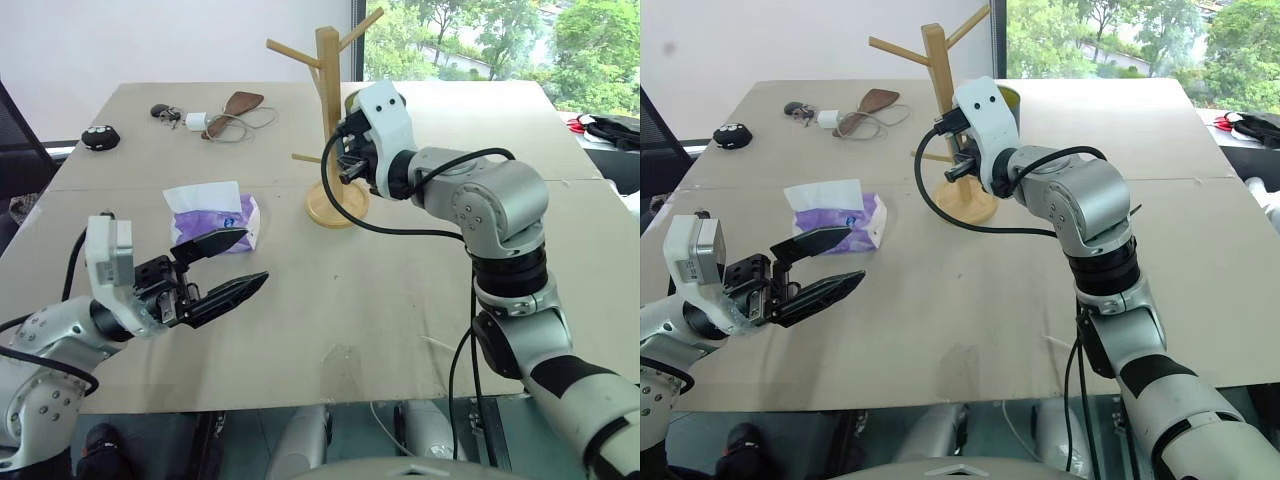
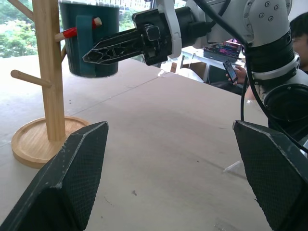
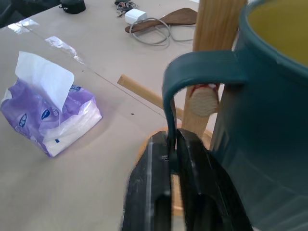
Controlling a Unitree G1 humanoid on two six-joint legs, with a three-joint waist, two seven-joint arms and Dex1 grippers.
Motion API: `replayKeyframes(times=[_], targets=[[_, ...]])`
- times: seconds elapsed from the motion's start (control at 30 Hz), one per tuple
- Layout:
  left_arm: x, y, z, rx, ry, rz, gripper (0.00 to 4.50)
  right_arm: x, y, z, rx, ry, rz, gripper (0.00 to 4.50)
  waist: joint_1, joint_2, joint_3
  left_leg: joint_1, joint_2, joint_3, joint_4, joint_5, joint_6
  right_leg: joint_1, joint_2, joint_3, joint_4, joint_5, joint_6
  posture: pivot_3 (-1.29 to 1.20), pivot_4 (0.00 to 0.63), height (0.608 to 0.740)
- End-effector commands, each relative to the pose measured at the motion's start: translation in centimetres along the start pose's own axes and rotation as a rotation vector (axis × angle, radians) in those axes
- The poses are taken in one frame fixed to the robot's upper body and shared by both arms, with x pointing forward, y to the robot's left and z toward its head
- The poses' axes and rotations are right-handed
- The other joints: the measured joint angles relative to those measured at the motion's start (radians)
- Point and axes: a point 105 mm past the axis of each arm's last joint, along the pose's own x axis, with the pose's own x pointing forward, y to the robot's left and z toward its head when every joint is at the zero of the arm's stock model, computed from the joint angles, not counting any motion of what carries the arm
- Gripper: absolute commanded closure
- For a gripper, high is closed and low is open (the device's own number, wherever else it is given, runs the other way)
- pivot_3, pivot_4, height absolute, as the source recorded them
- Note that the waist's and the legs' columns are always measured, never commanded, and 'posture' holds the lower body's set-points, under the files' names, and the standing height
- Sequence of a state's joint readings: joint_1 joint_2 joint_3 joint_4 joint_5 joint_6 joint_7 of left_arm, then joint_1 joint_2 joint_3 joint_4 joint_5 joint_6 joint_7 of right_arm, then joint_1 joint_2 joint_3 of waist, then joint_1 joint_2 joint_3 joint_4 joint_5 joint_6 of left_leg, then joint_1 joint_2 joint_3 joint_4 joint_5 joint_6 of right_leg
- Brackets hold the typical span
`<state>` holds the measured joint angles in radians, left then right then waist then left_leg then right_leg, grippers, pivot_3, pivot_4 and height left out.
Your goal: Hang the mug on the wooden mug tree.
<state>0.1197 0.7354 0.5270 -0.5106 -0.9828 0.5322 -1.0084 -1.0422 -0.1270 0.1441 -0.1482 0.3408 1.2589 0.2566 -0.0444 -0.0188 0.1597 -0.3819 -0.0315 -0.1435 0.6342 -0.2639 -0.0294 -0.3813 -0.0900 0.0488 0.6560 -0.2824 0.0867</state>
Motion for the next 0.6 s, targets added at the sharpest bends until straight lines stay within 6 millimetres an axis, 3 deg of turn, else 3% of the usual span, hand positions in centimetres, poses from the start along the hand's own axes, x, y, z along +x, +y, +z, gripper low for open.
replayKeyframes(times=[0.03, 0.07, 0.2, 0.4, 0.5, 0.6], targets=[[0.5, -0.6, 0.5, 0.029, -0.021, -0.032, 0.22, -1.5, 0.2, 1.9, -0.044, -0.086, 0.003, 2.18, 0.001, 0.000, 0.000, 0.000, 0.000, 0.000, 0.000, 0.000, 0.000, 0.000, 0.000, 0.000, 0.000, 0.000, 0.000, 0.00, 0.150, 0.740], [0.6, -0.6, 0.5, 0.026, -0.022, -0.035, 0.22, -1.8, 0.2, 2.0, -0.035, -0.096, 0.008, 1.70, 0.001, 0.000, 0.000, 0.000, 0.000, 0.000, 0.000, 0.000, 0.000, 0.000, 0.000, 0.000, 0.000, 0.000, 0.000, 0.00, 0.150, 0.740], [1.0, -0.5, 0.5, 0.016, -0.025, -0.043, 0.22, -3.8, 0.5, 2.0, -0.029, -0.141, 0.042, 1.70, 0.003, 0.000, 0.000, 0.000, 0.000, -0.001, 0.000, 0.000, 0.000, 0.000, 0.000, 0.000, 0.000, 0.000, 0.000, 0.00, 0.150, 0.740], [2.2, 0.3, 1.0, -0.004, -0.056, -0.030, 0.22, -7.8, 1.3, 0.1, -0.078, -0.224, 0.119, 1.70, 0.004, -0.004, -0.002, -0.001, 0.000, -0.002, 0.000, 0.000, 0.000, 0.001, 0.000, -0.002, -0.002, 0.000, 0.000, 0.00, 0.150, 0.740], [2.7, 0.5, 0.5, -0.014, -0.033, -0.048, 0.22, -10.8, 1.9, -1.4, -0.084, -0.330, 0.180, 1.70, 0.003, -0.004, -0.003, -0.001, 0.000, -0.002, -0.001, 0.000, 0.000, 0.001, 0.000, -0.002, -0.003, 0.000, 0.000, 0.00, 0.150, 0.740], [2.9, 0.6, 0.1, -0.052, -0.013, -0.060, 0.22, -13.6, 1.2, -3.9, -0.092, -0.347, 0.149, 1.70, 0.004, -0.004, -0.002, -0.001, 0.001, -0.002, -0.002, 0.000, 0.000, 0.002, 0.000, -0.003, -0.005, 0.000, 0.000, 0.00, 0.150, 0.740]])
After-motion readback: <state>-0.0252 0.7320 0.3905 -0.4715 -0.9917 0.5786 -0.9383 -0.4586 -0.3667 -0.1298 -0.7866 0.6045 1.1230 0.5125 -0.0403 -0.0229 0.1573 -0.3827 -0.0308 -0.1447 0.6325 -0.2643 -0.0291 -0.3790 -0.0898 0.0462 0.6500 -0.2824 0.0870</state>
